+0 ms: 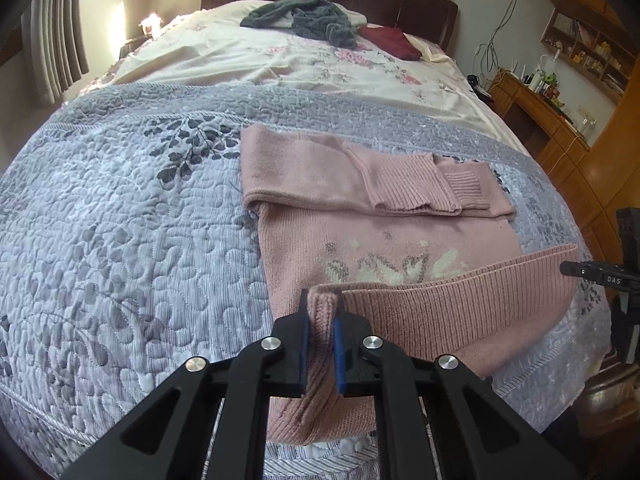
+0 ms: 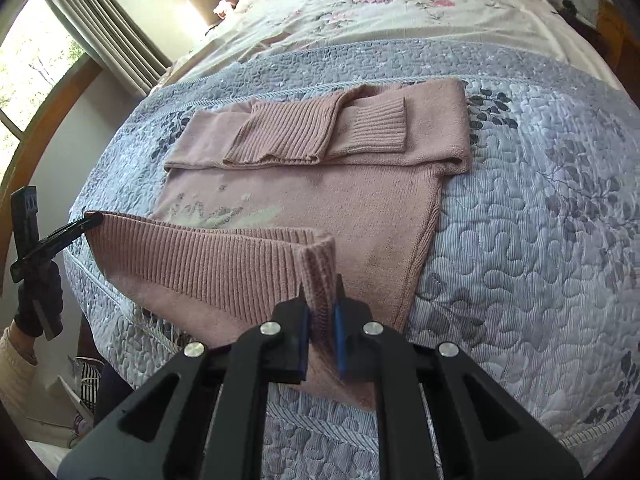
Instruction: Fold small clothes
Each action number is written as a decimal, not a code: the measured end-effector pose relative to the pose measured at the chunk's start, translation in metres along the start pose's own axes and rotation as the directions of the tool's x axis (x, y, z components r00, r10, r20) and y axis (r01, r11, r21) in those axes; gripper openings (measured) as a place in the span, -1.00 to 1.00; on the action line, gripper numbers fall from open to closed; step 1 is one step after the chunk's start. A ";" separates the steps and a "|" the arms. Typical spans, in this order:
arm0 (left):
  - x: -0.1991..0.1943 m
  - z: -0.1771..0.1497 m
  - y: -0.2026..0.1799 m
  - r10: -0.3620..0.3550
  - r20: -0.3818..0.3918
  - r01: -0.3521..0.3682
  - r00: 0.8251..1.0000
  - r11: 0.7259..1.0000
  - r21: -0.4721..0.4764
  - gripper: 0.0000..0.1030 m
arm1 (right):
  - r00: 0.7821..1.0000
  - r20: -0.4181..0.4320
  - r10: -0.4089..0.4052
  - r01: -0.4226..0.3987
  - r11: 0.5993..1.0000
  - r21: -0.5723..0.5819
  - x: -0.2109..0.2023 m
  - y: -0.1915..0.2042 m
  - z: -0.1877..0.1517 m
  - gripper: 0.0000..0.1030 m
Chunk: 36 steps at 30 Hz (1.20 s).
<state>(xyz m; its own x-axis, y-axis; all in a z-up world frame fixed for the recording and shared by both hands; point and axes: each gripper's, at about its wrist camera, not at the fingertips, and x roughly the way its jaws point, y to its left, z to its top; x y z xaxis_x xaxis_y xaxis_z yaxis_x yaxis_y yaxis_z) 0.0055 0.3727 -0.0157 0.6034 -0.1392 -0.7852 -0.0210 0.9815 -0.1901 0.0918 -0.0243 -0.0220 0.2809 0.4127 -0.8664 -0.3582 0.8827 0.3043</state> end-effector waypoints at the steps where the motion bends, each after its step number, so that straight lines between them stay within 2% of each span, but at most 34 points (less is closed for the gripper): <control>1: -0.003 0.008 -0.002 0.001 0.018 -0.001 1.000 1.000 0.001 -0.82 | 1.000 0.017 -0.002 0.002 1.000 -0.002 -0.006 0.001 0.004 -0.83; 5: -0.011 0.045 -0.008 -0.007 0.083 0.008 0.997 1.000 -0.013 -0.83 | 0.997 0.078 0.007 -0.008 1.000 0.011 -0.027 0.001 0.029 -0.83; 10: -0.006 0.094 -0.010 0.017 0.146 -0.014 0.989 1.000 -0.023 -0.83 | 0.990 0.141 -0.008 0.004 1.000 0.024 -0.039 -0.003 0.075 -0.83; 16: 0.023 0.150 -0.006 0.049 0.166 -0.042 0.985 0.998 -0.045 -0.83 | 0.985 0.169 -0.034 0.026 0.998 0.049 -0.031 -0.016 0.127 -0.83; 22: 0.067 0.191 -0.004 0.088 0.156 -0.083 0.984 0.996 -0.039 -0.83 | 0.984 0.164 -0.066 0.050 0.994 0.102 -0.001 -0.041 0.173 -0.83; 27: 0.120 0.208 -0.001 0.117 0.109 -0.116 0.987 0.993 -0.014 -0.83 | 0.989 0.113 -0.092 0.076 0.988 0.133 0.043 -0.065 0.197 -0.83; 32: 0.172 0.204 0.006 0.144 0.038 -0.144 0.989 0.990 0.002 -0.83 | 0.992 0.046 -0.118 0.111 0.983 0.144 0.091 -0.085 0.203 -0.83; 36: 0.198 0.200 0.014 0.158 0.013 -0.158 0.987 0.987 -0.010 -0.82 | 0.993 0.020 -0.119 0.114 0.980 0.163 0.116 -0.098 0.202 -0.83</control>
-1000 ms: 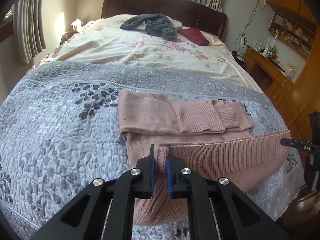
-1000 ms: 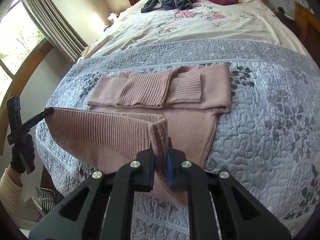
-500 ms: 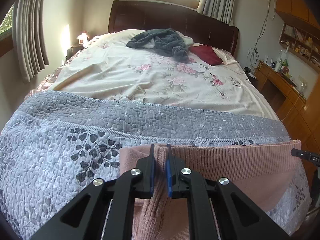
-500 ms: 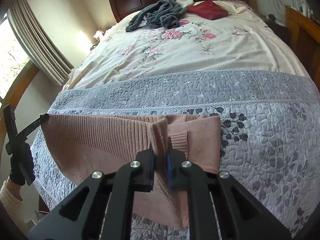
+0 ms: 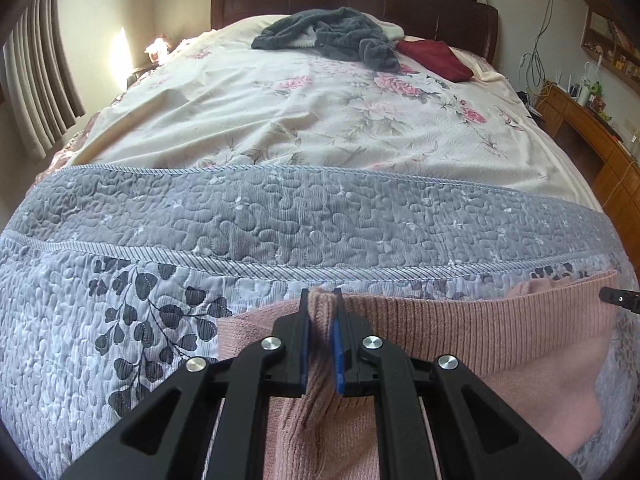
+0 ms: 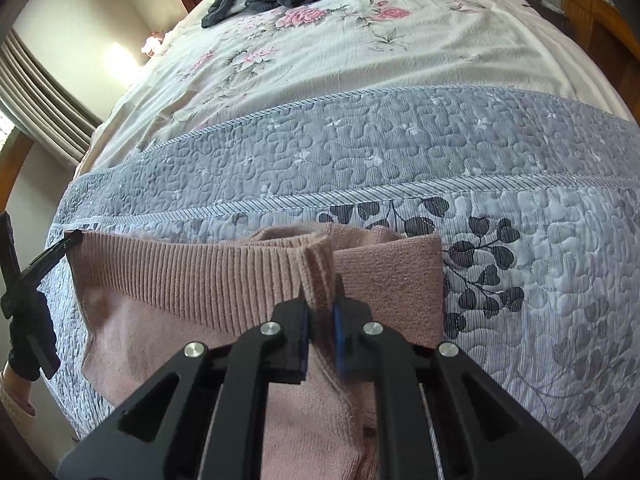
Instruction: Fold small clothes
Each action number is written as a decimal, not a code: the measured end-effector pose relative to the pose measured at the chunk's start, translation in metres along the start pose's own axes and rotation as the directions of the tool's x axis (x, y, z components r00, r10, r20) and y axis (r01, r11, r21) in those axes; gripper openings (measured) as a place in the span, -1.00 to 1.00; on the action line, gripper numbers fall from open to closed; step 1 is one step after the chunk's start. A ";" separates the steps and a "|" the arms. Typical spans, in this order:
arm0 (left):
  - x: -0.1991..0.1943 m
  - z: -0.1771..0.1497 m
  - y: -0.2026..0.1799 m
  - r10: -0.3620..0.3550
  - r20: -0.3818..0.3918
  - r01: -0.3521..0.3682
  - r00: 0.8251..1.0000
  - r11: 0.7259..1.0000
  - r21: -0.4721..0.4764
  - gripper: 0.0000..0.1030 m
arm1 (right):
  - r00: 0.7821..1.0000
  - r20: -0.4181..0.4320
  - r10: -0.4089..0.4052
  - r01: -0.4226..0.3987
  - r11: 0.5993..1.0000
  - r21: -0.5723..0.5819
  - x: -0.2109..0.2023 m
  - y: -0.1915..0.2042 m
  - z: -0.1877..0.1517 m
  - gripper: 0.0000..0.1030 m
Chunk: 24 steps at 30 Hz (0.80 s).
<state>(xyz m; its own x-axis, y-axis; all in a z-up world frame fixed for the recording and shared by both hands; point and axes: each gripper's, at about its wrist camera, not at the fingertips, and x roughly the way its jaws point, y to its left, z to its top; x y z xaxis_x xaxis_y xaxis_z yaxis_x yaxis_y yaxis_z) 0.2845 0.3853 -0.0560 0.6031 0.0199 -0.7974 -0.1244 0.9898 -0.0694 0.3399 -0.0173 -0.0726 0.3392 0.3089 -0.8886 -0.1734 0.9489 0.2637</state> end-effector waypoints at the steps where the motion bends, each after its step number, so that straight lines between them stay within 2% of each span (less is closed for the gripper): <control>1: 0.005 -0.001 0.001 0.003 -0.005 -0.003 1.000 1.000 -0.003 -0.82 | 1.000 -0.003 0.000 0.000 1.000 0.004 0.005 -0.002 0.000 -0.83; 9: 0.045 -0.011 0.009 0.044 -0.080 -0.047 0.996 0.998 -0.041 -0.80 | 0.999 -0.044 -0.017 0.020 0.998 0.054 0.040 -0.019 -0.001 -0.80; 12: 0.052 -0.016 0.018 0.047 -0.113 -0.058 0.992 0.994 -0.097 -0.69 | 0.999 -0.047 -0.001 0.005 0.996 0.088 0.045 -0.025 -0.003 -0.75; 13: 0.051 -0.017 0.022 0.041 -0.114 -0.055 0.993 0.991 -0.122 -0.67 | 0.999 -0.048 0.002 0.003 0.996 0.091 0.044 -0.026 -0.004 -0.62; 16: 0.035 -0.021 0.030 0.029 -0.091 -0.044 0.995 0.985 -0.167 -0.58 | 1.000 -0.028 -0.012 0.014 0.997 0.073 0.026 -0.024 -0.010 -0.28; 18: 0.018 -0.024 0.031 0.039 -0.072 -0.051 0.997 0.985 -0.162 -0.54 | 1.000 -0.017 -0.003 0.004 0.998 0.064 0.009 -0.024 -0.019 -0.18; 24: -0.034 -0.047 0.026 0.018 -0.035 -0.022 0.999 0.992 -0.128 -0.42 | 0.996 -0.040 0.085 -0.083 0.995 0.064 -0.031 -0.019 -0.066 -0.10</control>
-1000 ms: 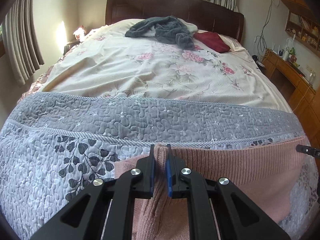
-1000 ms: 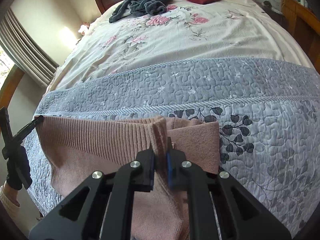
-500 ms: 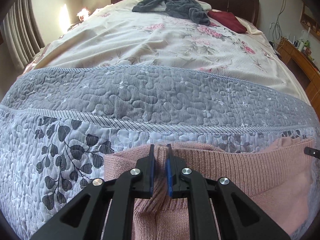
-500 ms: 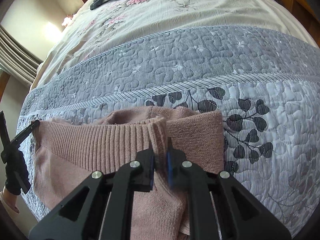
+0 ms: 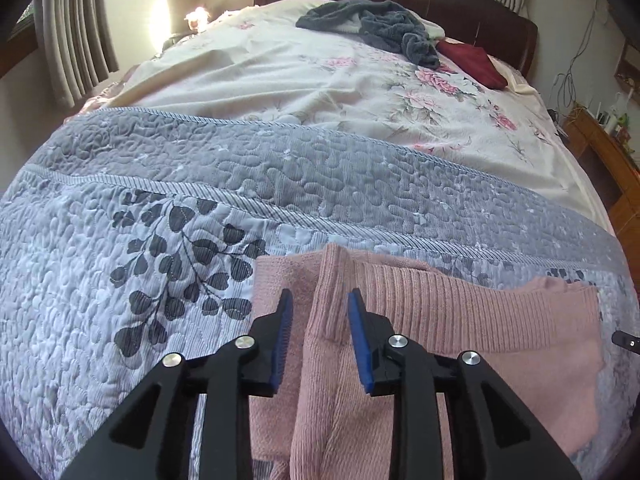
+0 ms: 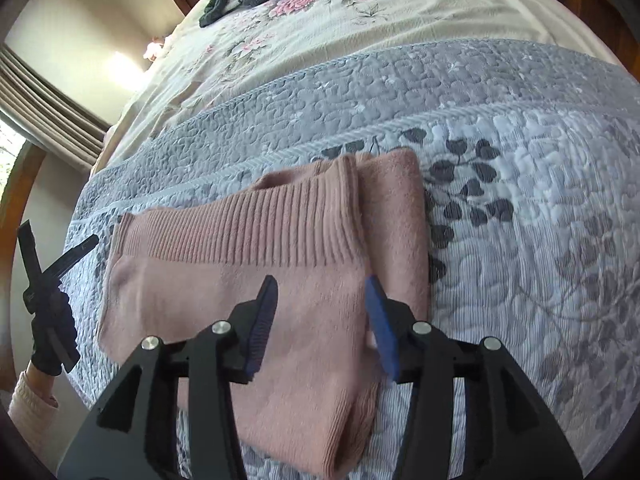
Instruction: Fold small clothes
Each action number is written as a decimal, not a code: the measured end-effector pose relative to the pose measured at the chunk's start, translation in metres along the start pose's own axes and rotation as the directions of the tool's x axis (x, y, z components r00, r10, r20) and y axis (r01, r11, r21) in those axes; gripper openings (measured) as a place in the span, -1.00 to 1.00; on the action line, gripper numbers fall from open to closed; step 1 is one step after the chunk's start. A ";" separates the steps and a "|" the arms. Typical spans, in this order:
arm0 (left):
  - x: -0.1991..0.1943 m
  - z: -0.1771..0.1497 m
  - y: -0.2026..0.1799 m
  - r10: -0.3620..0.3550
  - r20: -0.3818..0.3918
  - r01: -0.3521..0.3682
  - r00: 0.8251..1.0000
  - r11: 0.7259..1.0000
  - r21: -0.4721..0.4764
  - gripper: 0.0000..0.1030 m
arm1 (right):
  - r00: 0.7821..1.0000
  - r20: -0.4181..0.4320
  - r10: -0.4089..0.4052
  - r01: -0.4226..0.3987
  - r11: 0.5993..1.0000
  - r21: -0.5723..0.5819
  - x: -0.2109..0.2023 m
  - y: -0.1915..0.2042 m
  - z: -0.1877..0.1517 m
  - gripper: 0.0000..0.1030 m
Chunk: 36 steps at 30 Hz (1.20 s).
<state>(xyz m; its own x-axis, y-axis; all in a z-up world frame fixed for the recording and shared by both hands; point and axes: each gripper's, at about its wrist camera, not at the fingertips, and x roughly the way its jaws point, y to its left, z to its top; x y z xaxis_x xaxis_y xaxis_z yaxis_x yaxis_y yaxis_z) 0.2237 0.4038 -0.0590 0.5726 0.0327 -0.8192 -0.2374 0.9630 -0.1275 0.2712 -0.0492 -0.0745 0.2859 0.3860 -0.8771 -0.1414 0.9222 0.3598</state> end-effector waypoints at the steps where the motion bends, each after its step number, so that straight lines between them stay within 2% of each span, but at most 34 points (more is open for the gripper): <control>1: -0.007 -0.007 0.000 -0.016 -0.003 0.016 1.000 1.000 -0.006 -0.42 | 1.000 -0.009 0.000 0.000 1.000 -0.010 -0.003 0.002 -0.010 -0.10; 3: -0.017 -0.023 -0.003 -0.038 -0.019 0.039 0.999 0.999 0.001 -0.38 | 1.000 -0.023 0.000 0.000 1.000 -0.023 -0.007 0.006 -0.031 -0.10; 8: -0.029 -0.068 -0.020 0.005 -0.047 0.000 0.999 0.994 0.113 -0.38 | 0.998 -0.064 -0.013 0.012 1.000 -0.011 -0.004 0.007 -0.070 -0.09; 10: -0.028 -0.081 -0.024 0.000 -0.070 0.009 0.998 0.992 0.125 -0.37 | 0.996 -0.086 0.004 -0.003 1.000 0.013 0.000 0.005 -0.079 -0.13; 11: -0.026 -0.085 -0.023 -0.007 -0.084 0.017 0.996 0.994 0.113 -0.37 | 0.995 -0.097 0.000 0.002 1.000 0.015 0.003 0.005 -0.083 -0.19; 13: -0.021 -0.092 -0.021 -0.011 -0.104 0.020 0.995 0.996 0.086 -0.37 | 0.993 -0.119 -0.014 0.016 1.000 0.013 0.008 0.007 -0.087 -0.67; 14: -0.019 -0.095 -0.019 -0.007 -0.114 0.016 0.993 0.997 0.076 -0.37 | 0.991 -0.131 -0.013 0.016 1.000 0.019 0.010 0.007 -0.088 -0.83; 15: -0.016 -0.096 -0.017 -0.003 -0.124 0.012 0.992 0.997 0.070 -0.37 | 0.990 -0.138 -0.011 0.014 1.000 0.026 0.010 0.007 -0.088 -0.86; 22: -0.001 -0.103 -0.013 0.028 -0.169 -0.012 0.985 0.996 0.091 -0.37 | 0.995 -0.099 -0.004 0.005 1.000 0.010 -0.011 0.010 -0.084 -0.88; 28: 0.006 -0.110 -0.013 0.047 -0.176 -0.027 0.983 0.993 0.115 -0.37 | 0.988 -0.148 -0.038 0.045 0.998 0.044 0.010 -0.011 -0.098 -0.88; 36: 0.007 -0.108 -0.012 0.040 -0.185 -0.019 0.982 0.993 0.114 -0.37 | 0.986 -0.164 -0.020 0.034 0.996 0.079 0.019 -0.017 -0.099 -0.81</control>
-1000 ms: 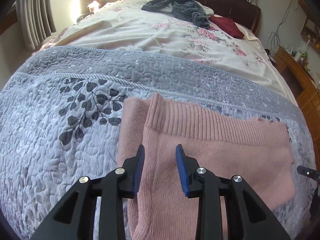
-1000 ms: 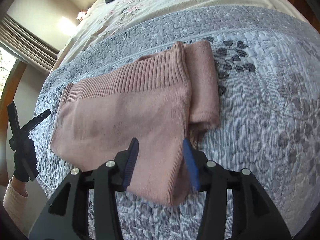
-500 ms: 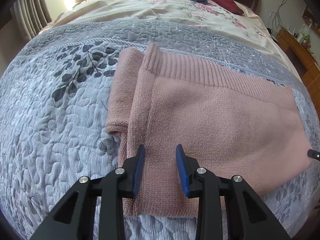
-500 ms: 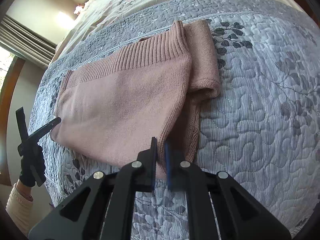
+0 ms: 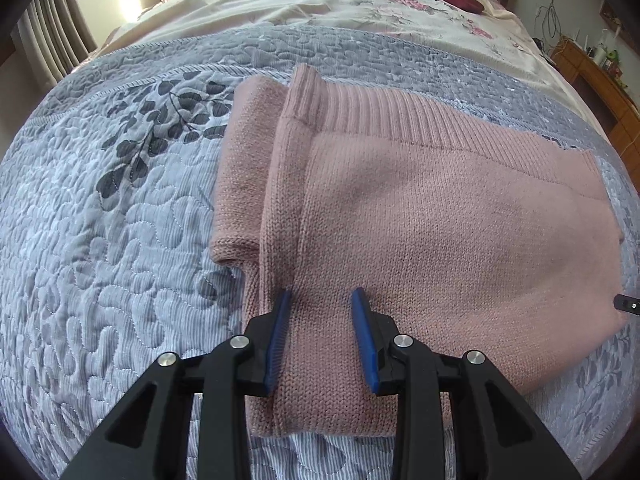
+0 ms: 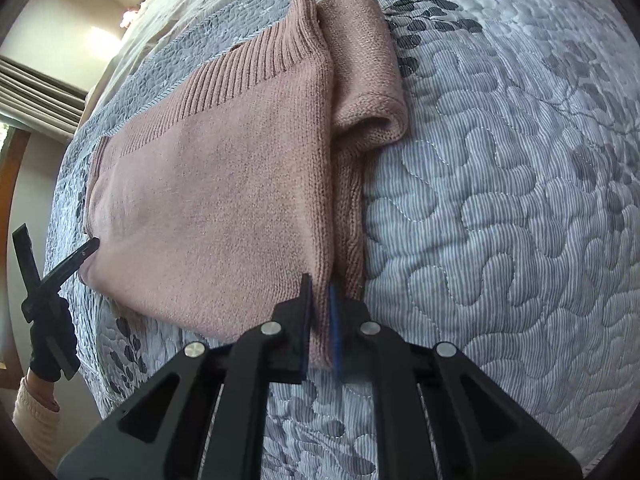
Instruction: Fold small clothes
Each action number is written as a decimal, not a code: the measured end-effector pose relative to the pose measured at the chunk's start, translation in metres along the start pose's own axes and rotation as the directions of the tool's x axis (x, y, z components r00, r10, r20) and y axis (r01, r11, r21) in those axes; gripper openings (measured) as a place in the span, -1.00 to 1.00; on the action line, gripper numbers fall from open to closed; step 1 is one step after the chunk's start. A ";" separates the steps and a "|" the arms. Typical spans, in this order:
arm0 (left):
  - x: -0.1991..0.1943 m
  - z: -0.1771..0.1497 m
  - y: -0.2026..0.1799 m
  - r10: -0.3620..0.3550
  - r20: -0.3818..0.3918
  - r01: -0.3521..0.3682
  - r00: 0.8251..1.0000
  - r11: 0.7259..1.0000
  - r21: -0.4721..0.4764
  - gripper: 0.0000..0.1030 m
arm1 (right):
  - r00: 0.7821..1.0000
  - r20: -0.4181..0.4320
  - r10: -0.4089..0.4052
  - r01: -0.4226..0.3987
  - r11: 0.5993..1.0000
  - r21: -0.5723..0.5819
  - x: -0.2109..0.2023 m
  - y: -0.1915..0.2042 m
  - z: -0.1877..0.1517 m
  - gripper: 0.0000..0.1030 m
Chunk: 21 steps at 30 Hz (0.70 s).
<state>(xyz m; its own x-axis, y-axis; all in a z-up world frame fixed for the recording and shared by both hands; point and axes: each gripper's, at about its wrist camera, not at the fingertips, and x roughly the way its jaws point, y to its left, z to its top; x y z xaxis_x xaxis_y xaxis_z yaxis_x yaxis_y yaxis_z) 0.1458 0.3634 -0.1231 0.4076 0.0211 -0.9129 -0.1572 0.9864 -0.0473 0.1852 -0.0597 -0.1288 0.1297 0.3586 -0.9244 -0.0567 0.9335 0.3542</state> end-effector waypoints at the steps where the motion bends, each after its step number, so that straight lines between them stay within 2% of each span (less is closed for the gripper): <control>1: -0.002 0.002 -0.001 0.001 -0.002 -0.001 1.000 1.000 -0.003 -0.37 | 1.000 0.002 0.011 -0.011 1.000 0.002 -0.003 0.000 0.002 -0.72; 2: -0.006 0.005 -0.002 0.000 0.006 0.000 1.000 1.000 -0.005 -0.37 | 1.000 0.007 0.023 -0.023 1.000 0.004 -0.008 0.001 0.005 -0.63; 3: -0.010 0.008 -0.004 -0.007 0.020 0.008 1.000 1.000 -0.006 -0.34 | 0.999 0.022 0.029 -0.029 1.000 0.002 -0.014 0.001 0.008 -0.30; 4: -0.015 0.012 -0.006 -0.019 0.036 0.019 0.999 1.000 -0.008 -0.30 | 0.999 0.042 0.027 -0.027 1.000 0.003 -0.021 0.001 0.012 0.14; 5: -0.019 0.017 -0.009 -0.031 0.050 0.032 0.998 0.999 -0.011 -0.23 | 0.998 0.059 0.028 -0.028 1.000 0.005 -0.026 0.000 0.017 0.27; 7: -0.024 0.028 -0.017 -0.060 0.069 0.062 0.996 0.998 -0.017 -0.21 | 0.996 0.080 0.041 -0.042 0.999 0.017 -0.032 -0.004 0.028 0.30; 11: -0.021 0.047 -0.038 -0.097 0.078 0.097 0.992 0.995 0.002 -0.21 | 0.994 0.054 0.097 -0.102 0.991 0.086 -0.021 -0.022 0.054 0.32; 15: -0.004 0.060 -0.053 -0.104 0.061 0.104 0.993 0.995 0.013 -0.21 | 0.991 0.035 0.133 -0.136 0.980 0.145 -0.002 -0.040 0.071 0.32; 21: 0.022 0.066 -0.056 -0.096 0.021 0.096 0.995 0.995 0.004 -0.21 | 0.984 0.057 0.169 -0.176 0.974 0.146 0.010 -0.045 0.085 0.32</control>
<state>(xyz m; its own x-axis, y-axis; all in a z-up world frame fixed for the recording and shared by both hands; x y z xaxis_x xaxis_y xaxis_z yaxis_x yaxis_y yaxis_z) 0.2228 0.3196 -0.1144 0.4392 -0.0704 -0.8956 -0.1140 0.9845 -0.1333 0.2733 -0.0980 -0.1418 0.1747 0.5110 -0.8417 0.0669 0.8467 0.5279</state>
